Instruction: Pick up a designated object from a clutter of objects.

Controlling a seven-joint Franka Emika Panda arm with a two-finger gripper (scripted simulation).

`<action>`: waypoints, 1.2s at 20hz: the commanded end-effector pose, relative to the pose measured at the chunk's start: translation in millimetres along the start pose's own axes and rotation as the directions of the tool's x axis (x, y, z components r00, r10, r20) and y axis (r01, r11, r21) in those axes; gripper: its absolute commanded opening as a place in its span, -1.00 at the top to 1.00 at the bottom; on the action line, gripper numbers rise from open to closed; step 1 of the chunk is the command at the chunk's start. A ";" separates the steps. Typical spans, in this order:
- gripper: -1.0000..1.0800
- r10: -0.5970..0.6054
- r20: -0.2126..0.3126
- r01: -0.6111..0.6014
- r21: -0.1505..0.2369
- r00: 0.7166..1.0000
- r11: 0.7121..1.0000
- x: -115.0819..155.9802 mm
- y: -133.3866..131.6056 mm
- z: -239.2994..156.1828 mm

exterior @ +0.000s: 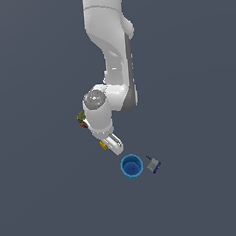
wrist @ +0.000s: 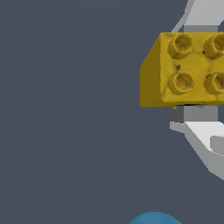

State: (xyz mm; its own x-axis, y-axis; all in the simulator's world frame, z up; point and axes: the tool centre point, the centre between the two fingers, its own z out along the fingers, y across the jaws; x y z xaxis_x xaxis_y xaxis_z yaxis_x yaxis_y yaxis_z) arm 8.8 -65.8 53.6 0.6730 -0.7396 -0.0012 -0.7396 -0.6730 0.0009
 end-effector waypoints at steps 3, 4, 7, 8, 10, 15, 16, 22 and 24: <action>1.00 0.001 -0.001 -0.001 0.001 1.000 1.000 7.5 -4.7 -31.9; 1.00 0.001 -0.001 -0.001 0.001 1.000 1.000 9.4 -6.0 -40.4; 1.00 0.001 -0.001 -0.001 0.000 1.000 1.000 16.0 -10.2 -68.8; 1.00 0.002 -0.002 -0.002 0.000 1.000 1.000 18.4 -11.6 -79.1; 1.00 0.002 -0.002 -0.002 0.000 1.000 1.000 23.2 -14.8 -99.9; 1.00 0.002 -0.002 -0.002 -0.001 1.000 1.000 35.3 -22.7 -151.0; 1.00 0.002 -0.002 -0.002 -0.001 1.000 1.000 37.7 -24.4 -161.1; 1.00 0.002 -0.002 -0.002 -0.001 1.000 1.000 52.2 -34.5 -220.7; 1.00 0.002 -0.002 -0.002 -0.001 1.000 1.000 57.1 -37.9 -240.1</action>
State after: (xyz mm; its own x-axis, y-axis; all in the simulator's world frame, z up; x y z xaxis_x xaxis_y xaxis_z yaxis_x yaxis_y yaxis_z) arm 71.6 -81.5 278.4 0.6714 -0.7411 0.0016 -0.7411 -0.6714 0.0015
